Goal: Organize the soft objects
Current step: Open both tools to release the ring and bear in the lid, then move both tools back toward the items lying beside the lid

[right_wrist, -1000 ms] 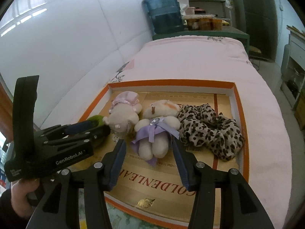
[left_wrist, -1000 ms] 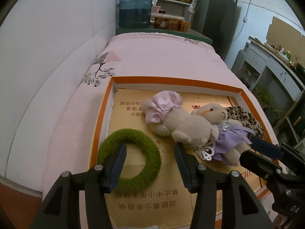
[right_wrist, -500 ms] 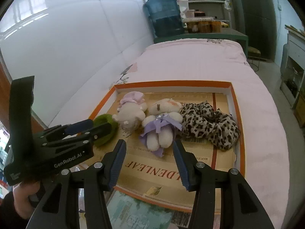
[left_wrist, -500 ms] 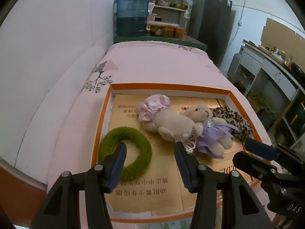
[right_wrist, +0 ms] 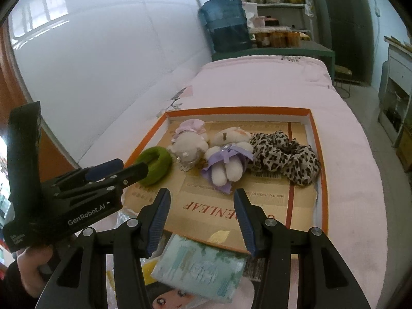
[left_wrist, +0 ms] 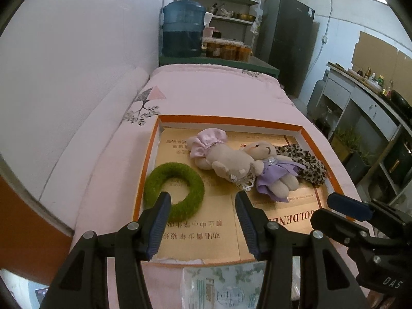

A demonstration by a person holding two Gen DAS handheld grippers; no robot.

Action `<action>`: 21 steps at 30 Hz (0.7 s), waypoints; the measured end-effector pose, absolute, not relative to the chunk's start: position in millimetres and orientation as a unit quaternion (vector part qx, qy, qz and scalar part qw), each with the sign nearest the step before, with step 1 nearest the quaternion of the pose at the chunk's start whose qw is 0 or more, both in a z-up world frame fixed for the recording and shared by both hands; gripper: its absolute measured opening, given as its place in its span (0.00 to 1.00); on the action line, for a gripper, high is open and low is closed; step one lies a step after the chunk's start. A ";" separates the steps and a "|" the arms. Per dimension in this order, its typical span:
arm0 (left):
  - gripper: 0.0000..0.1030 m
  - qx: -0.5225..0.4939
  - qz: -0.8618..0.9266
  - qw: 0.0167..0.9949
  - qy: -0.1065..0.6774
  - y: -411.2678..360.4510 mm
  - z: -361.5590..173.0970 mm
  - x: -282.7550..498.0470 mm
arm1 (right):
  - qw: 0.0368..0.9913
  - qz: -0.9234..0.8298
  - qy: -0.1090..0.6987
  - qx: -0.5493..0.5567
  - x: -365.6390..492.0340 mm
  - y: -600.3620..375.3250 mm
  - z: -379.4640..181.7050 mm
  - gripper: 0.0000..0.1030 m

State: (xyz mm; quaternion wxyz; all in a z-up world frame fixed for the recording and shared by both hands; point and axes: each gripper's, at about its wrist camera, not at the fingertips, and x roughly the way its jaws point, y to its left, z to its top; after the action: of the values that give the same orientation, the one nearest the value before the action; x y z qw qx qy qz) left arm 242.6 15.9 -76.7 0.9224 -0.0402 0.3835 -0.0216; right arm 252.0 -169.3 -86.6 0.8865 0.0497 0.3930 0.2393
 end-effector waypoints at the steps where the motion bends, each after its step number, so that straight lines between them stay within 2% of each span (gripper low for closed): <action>1: 0.50 -0.038 -0.021 0.924 0.380 15.0 -75.3 239.5 | 0.887 0.240 0.392 0.049 249.5 -169.2 -85.6 0.51; 21: 0.50 -0.031 -0.034 0.935 0.352 10.2 -51.4 195.2 | 0.891 0.244 0.381 0.046 208.7 -167.5 -68.2 0.51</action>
State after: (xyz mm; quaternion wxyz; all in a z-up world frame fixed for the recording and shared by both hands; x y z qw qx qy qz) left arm 195.2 10.2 -51.4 0.9348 -0.0312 0.3522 -0.0338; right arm 208.7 -167.5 -68.2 0.8906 0.0458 0.3809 0.2444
